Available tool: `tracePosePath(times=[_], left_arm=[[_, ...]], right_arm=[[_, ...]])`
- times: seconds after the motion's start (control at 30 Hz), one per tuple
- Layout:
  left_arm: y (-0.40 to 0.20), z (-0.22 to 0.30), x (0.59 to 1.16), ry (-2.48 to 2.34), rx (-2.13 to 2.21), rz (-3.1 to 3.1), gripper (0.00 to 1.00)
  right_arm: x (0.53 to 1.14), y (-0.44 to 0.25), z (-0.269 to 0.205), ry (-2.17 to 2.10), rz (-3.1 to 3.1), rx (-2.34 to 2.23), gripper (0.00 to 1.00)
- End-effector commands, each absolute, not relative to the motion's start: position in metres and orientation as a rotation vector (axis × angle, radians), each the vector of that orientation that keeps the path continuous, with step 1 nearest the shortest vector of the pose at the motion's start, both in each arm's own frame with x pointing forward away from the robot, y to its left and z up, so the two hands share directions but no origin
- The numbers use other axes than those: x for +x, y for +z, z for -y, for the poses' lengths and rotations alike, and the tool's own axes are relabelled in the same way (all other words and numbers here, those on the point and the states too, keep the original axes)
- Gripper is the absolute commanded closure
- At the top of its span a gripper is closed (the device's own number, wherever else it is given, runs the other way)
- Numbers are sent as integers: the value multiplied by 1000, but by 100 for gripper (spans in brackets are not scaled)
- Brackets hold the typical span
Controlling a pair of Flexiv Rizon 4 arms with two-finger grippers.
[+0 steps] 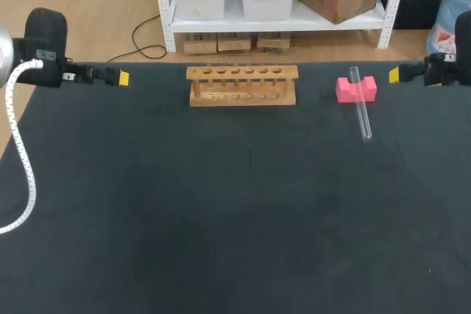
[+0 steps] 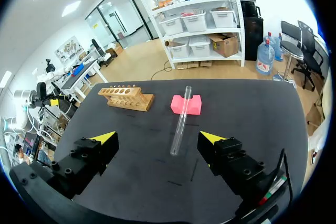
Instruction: Grasp the test tube, adjust it, and insert it.
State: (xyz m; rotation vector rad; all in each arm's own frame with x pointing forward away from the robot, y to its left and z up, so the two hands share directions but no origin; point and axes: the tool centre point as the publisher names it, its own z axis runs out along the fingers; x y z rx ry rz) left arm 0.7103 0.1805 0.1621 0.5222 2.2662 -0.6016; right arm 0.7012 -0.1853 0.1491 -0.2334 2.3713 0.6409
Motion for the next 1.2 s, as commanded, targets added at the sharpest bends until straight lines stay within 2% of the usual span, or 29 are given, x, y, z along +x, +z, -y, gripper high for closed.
tracePosePath(times=[0.03, 0.53, 1.2], left_arm=[[158, -192, 712, -835, 711, -2102, 0], [155, -183, 732, -965, 1247, -1736, 0], [98, -144, 762, -883, 1440, -1784, 0]], right_arm=[[702, 152, 186, 639, -2382, -236, 0], [702, 152, 186, 639, -2382, -236, 0], [702, 152, 186, 639, -2382, -236, 0]])
